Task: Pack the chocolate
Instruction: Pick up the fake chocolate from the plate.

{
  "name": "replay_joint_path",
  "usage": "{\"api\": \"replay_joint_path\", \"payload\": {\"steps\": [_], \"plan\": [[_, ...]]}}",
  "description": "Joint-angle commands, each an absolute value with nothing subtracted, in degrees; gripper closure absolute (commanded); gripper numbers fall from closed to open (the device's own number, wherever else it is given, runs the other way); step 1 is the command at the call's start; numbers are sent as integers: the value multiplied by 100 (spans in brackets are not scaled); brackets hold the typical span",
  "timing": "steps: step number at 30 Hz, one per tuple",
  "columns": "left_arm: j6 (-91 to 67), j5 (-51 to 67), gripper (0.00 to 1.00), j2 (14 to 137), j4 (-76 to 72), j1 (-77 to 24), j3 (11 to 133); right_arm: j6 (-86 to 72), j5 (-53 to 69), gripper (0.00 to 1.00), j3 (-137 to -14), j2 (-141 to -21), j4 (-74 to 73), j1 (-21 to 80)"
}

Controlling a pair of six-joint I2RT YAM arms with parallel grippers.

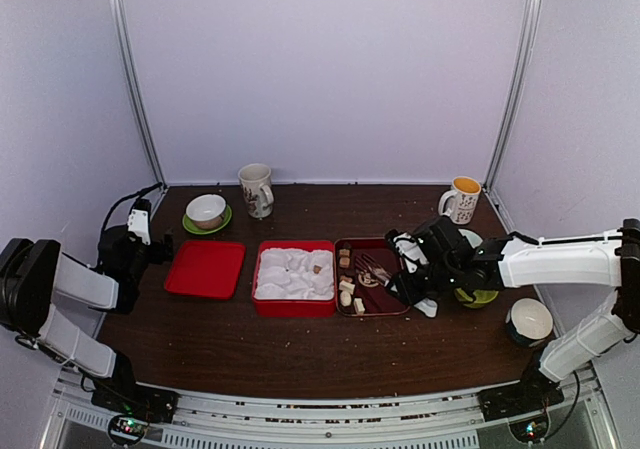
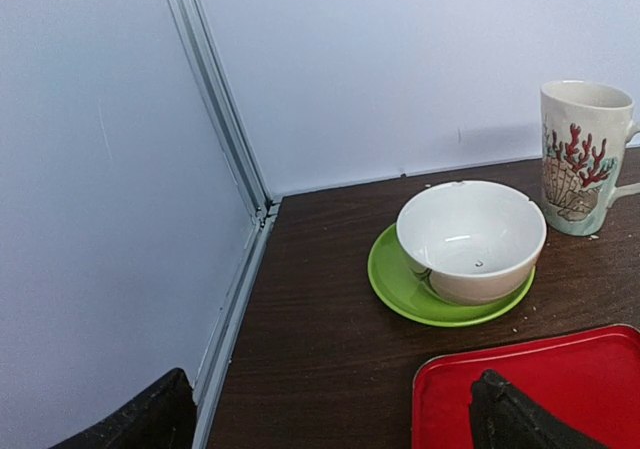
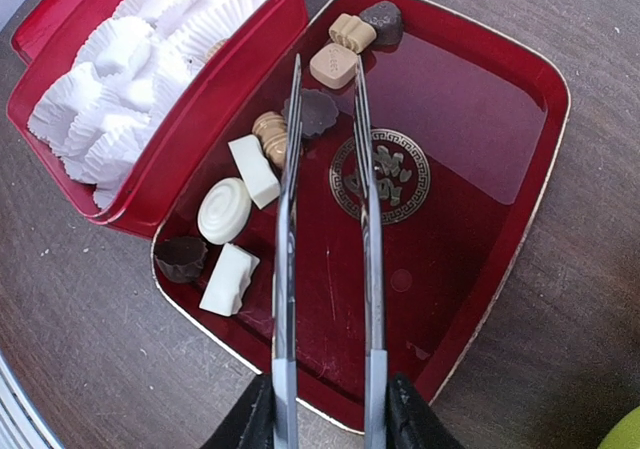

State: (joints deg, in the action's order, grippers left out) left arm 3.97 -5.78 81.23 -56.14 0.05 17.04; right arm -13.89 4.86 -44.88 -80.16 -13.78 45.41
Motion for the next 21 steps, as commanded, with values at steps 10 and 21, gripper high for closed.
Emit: {"api": "replay_joint_path", "payload": {"steps": [10,21], "plan": [[387,-606,2,8147,-5987,56,1790,-1561,273,66,-4155,-7529,-1395,4572],[387,-606,2,8147,-5993,60,1785,-1442,375,65,-4210,-7555,-1739,4575]]}}
